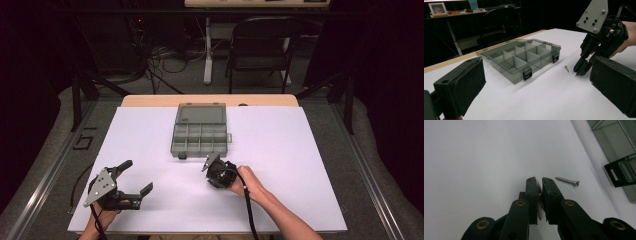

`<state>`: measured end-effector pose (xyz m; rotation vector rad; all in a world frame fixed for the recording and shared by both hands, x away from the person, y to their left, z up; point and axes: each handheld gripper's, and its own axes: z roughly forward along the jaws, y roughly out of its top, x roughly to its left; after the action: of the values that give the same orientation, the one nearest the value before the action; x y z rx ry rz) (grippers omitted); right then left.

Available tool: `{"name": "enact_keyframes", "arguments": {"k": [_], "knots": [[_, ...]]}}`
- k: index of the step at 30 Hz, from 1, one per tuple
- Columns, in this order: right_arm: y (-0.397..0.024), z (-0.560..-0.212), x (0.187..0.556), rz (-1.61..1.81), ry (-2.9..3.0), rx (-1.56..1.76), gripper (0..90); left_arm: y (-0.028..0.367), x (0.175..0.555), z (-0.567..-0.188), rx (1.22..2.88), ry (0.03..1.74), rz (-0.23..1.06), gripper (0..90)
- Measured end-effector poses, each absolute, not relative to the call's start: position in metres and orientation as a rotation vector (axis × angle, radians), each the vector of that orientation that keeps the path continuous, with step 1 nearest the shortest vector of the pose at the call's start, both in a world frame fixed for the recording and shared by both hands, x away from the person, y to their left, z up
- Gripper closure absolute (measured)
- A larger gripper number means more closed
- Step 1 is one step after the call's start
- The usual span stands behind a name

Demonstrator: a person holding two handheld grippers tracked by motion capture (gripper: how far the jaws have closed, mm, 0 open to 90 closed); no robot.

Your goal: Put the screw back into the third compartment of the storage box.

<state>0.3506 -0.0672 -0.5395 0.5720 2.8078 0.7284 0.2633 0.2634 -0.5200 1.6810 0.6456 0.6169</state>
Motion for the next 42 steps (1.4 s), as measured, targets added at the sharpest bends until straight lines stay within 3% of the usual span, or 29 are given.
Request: {"name": "enact_keyframes", "arguments": {"k": [42], "knots": [[-0.08, -0.5, 0.375, 0.724, 2.806, 0.729, 85.3, 0.263, 0.264, -0.52, 1.69, 0.639, 0.62, 0.0]]}}
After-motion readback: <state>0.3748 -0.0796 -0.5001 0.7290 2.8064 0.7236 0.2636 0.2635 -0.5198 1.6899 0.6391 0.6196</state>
